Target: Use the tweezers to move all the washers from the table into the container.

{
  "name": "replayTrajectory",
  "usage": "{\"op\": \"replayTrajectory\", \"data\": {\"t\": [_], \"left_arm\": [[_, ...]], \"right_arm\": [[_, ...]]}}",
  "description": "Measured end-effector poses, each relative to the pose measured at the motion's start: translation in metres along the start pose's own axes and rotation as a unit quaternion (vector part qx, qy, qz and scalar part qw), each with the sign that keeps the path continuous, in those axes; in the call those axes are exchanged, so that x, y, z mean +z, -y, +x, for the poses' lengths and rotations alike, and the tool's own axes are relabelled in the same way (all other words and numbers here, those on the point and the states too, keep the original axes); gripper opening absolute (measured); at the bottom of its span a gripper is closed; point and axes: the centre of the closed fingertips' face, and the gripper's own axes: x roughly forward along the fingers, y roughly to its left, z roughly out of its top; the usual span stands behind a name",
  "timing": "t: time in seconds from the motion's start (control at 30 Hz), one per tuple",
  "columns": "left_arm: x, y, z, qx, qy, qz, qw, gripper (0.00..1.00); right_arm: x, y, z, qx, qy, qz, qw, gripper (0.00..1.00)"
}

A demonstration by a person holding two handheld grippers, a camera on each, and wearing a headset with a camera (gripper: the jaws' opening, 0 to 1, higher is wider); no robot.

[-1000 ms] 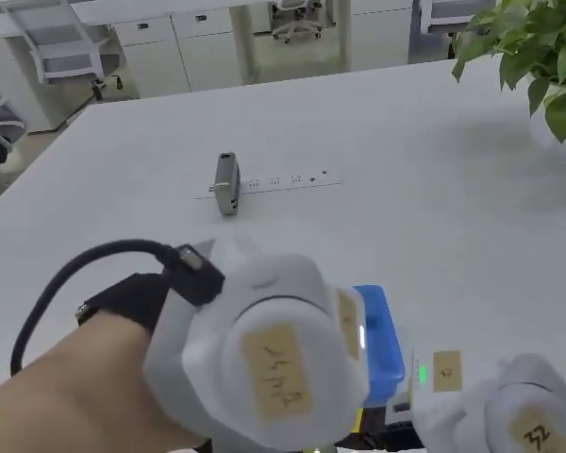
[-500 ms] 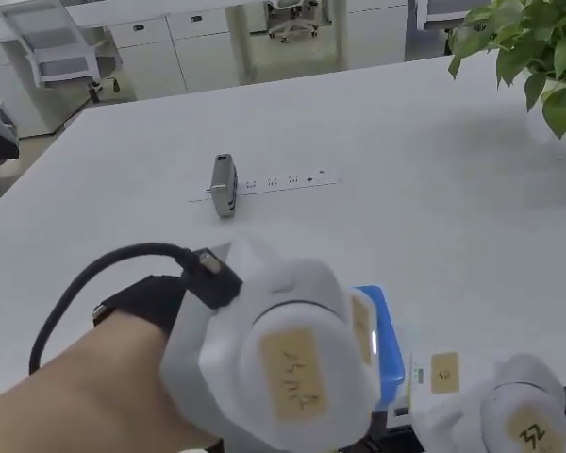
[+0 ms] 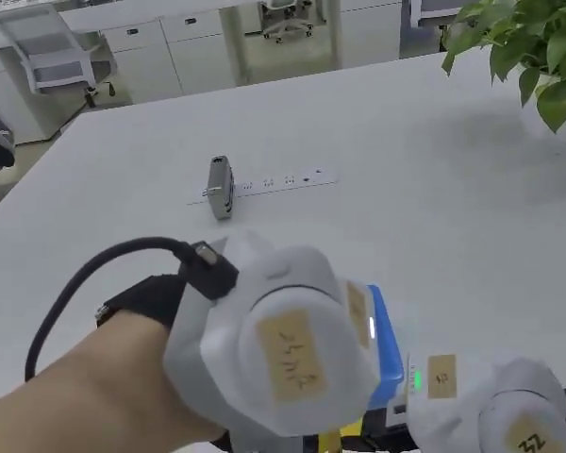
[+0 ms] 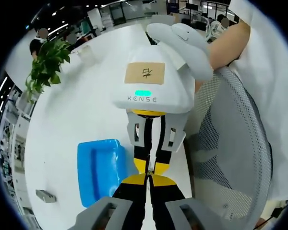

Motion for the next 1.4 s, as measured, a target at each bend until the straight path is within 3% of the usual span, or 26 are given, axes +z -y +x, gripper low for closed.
{"op": "replayTrajectory", "data": {"t": [0.17,0.27,0.33,0.4,0.47,0.57,0.6,0.63,0.67,0.8,0.83,0.87,0.9,0.93,0.97,1.0,1.03,1.07,1.1,1.2,1.27,1.3,1.33,1.37,1.4], "left_arm": [[-0.003,-0.002,-0.001,0.020,0.019,-0.031,0.9992,0.00],[-0.007,-0.002,-0.004,0.041,0.041,-0.074,0.9956,0.02],[-0.006,-0.001,-0.009,0.057,0.076,-0.118,0.9884,0.05],[-0.011,-0.001,-0.017,0.079,0.104,-0.160,0.9784,0.08],[-0.018,-0.002,-0.025,0.111,0.132,-0.194,0.9656,0.10],[-0.030,0.000,-0.038,0.149,0.171,-0.252,0.9410,0.15],[-0.035,0.002,-0.045,0.163,0.192,-0.273,0.9286,0.16],[-0.038,0.003,-0.048,0.168,0.202,-0.288,0.9209,0.16],[-0.044,0.004,-0.054,0.182,0.215,-0.311,0.9079,0.17],[-0.061,0.011,-0.061,0.204,0.234,-0.352,0.8830,0.30],[-0.064,0.013,-0.061,0.208,0.235,-0.356,0.8801,0.32],[-0.068,0.013,-0.063,0.220,0.246,-0.368,0.8692,0.34],[-0.069,0.014,-0.064,0.225,0.254,-0.374,0.8632,0.36],[-0.070,0.014,-0.065,0.232,0.266,-0.382,0.8540,0.37],[-0.072,0.013,-0.068,0.246,0.282,-0.390,0.8414,0.41],[-0.074,0.012,-0.069,0.263,0.295,-0.385,0.8342,0.46],[-0.074,0.012,-0.070,0.272,0.302,-0.381,0.8308,0.54],[-0.077,0.012,-0.069,0.282,0.305,-0.388,0.8229,0.59],[-0.079,0.012,-0.069,0.292,0.311,-0.396,0.8127,0.64],[-0.082,0.011,-0.069,0.310,0.333,-0.404,0.7938,0.74],[-0.087,0.006,-0.071,0.333,0.342,-0.407,0.7788,0.82],[-0.089,0.003,-0.073,0.343,0.348,-0.410,0.7700,0.86],[-0.090,-0.001,-0.077,0.356,0.359,-0.412,0.7578,0.91],[-0.092,-0.003,-0.079,0.364,0.367,-0.417,0.7474,0.94],[-0.093,-0.006,-0.081,0.371,0.377,-0.424,0.7346,0.96]], "right_arm": [[0.000,0.000,0.000,-0.001,0.000,0.001,1.0000,0.03],[0.000,0.000,0.000,-0.002,0.000,0.000,1.0000,0.02],[0.001,0.000,0.000,0.002,0.003,0.011,0.9999,0.02],[0.001,0.000,0.000,0.006,0.009,0.029,0.9995,0.02],[0.002,0.000,-0.001,0.006,0.011,0.034,0.9994,0.02],[0.004,-0.001,-0.001,0.008,0.019,0.042,0.9989,0.02],[0.004,-0.001,-0.001,0.010,0.021,0.046,0.9987,0.02],[0.004,-0.002,-0.001,0.011,0.021,0.048,0.9985,0.02],[0.003,-0.002,-0.002,0.013,0.023,0.052,0.9983,0.02],[0.008,-0.002,-0.004,0.020,0.045,0.088,0.9949,0.02],[0.011,-0.002,-0.004,0.025,0.058,0.108,0.9922,0.02],[0.012,-0.001,-0.005,0.026,0.065,0.120,0.9903,0.02],[0.012,0.000,-0.006,0.026,0.070,0.131,0.9886,0.02],[0.013,0.001,-0.007,0.028,0.074,0.140,0.9870,0.02],[0.011,0.003,-0.008,0.027,0.076,0.149,0.9856,0.02],[0.011,0.005,-0.009,0.024,0.079,0.159,0.9839,0.02],[0.010,0.008,-0.011,0.022,0.084,0.167,0.9821,0.02],[0.010,0.010,-0.012,0.021,0.084,0.171,0.9815,0.02],[0.010,0.012,-0.014,0.018,0.085,0.174,0.9809,0.02],[0.011,0.016,-0.018,0.014,0.089,0.185,0.9786,0.02],[0.014,0.014,-0.019,0.024,0.095,0.187,0.9775,0.02],[0.014,0.011,-0.019,0.033,0.092,0.179,0.9789,0.02],[0.014,0.008,-0.019,0.037,0.083,0.166,0.9820,0.02],[0.014,0.007,-0.019,0.038,0.079,0.162,0.9828,0.02],[0.015,0.006,-0.020,0.041,0.078,0.161,0.9829,0.02]]}}
